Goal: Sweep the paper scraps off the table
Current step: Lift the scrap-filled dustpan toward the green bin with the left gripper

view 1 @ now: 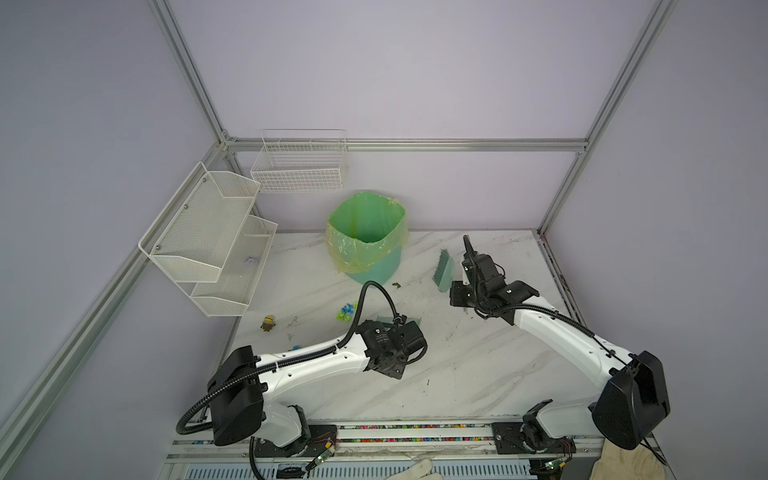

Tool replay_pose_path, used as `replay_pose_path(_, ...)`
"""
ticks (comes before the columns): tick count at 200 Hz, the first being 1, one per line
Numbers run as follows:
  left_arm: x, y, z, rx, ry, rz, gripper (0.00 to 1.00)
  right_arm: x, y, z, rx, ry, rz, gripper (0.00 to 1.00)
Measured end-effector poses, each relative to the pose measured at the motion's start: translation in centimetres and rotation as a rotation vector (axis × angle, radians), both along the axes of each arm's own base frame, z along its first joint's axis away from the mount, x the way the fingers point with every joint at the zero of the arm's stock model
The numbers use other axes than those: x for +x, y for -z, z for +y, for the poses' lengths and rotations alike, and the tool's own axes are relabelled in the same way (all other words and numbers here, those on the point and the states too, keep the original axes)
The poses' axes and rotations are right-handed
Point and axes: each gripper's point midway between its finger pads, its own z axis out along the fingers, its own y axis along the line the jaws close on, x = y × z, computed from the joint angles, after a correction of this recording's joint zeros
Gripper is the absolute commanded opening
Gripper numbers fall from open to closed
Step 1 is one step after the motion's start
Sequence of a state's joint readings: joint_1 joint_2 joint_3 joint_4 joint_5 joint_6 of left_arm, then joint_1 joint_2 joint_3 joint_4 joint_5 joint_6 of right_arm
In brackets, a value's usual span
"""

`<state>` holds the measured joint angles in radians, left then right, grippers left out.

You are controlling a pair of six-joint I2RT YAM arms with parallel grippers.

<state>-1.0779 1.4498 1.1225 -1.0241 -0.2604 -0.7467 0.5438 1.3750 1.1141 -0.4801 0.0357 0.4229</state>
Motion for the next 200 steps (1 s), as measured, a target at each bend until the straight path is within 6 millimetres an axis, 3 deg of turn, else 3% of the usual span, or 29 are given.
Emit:
replay_pose_path(126, 2.3, -6.9, -1.4, -0.093, 0.023, -0.16, 0.0, 0.5, -1.3, -0.2, 0.027, 0.025, -0.043, 0.0)
replay_pose_path(200, 4.8, -11.5, -3.3, -0.114, 0.07, -0.278, 0.0, 0.5, -0.7, -0.5, 0.022, 0.034, -0.045, 0.0)
